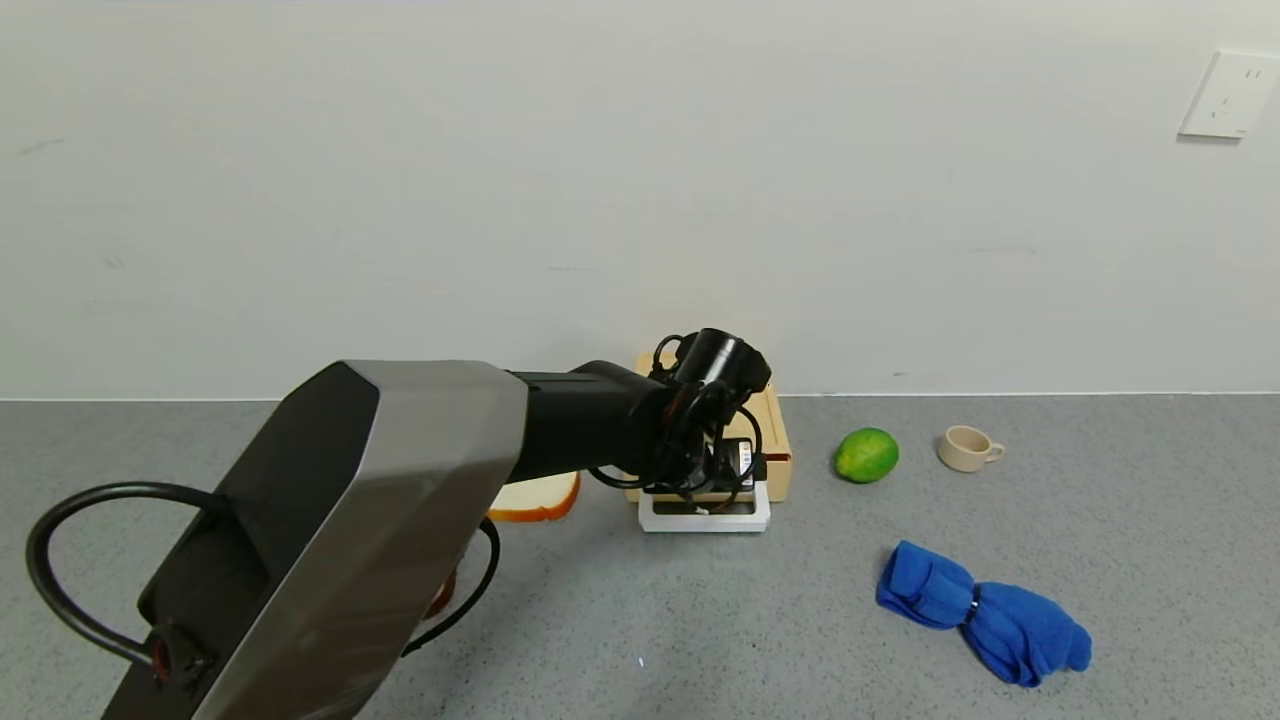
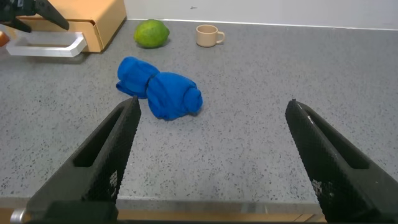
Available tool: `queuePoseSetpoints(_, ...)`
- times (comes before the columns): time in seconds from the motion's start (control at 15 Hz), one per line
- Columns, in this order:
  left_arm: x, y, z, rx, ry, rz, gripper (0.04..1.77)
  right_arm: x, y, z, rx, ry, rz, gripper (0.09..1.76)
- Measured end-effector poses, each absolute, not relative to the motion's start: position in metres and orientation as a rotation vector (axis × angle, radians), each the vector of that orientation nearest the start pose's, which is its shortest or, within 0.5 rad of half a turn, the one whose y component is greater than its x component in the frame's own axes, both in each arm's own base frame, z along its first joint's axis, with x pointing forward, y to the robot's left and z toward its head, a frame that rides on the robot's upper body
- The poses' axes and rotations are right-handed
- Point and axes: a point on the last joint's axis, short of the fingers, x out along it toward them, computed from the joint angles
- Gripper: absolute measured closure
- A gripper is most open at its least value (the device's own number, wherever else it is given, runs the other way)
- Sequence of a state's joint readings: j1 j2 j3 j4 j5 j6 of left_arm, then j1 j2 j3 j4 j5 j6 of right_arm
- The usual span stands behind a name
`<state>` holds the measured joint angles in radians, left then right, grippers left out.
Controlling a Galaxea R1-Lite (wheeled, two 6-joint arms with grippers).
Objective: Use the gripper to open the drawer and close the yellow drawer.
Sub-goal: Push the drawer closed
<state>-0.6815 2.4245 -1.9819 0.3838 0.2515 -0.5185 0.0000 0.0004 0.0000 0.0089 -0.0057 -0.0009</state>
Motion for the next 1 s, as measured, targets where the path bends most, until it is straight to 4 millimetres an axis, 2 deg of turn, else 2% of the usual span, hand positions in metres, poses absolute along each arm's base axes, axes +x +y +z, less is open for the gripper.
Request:
queuePoseSetpoints(0.67,0.3871,-0.3001,0.1143,-0.122,0.782,-0.203,0.09,-0.0228,-0.0001,0.0746,-0.001,0.009,-0.006,0.14)
queuePoseSetpoints(1.0,0.3788,-0.2986,0.1163,-0.09,0.821,-0.188,0.09,-0.0228,-0.0001,0.0746,-0.001,0.009,-0.006,0.14)
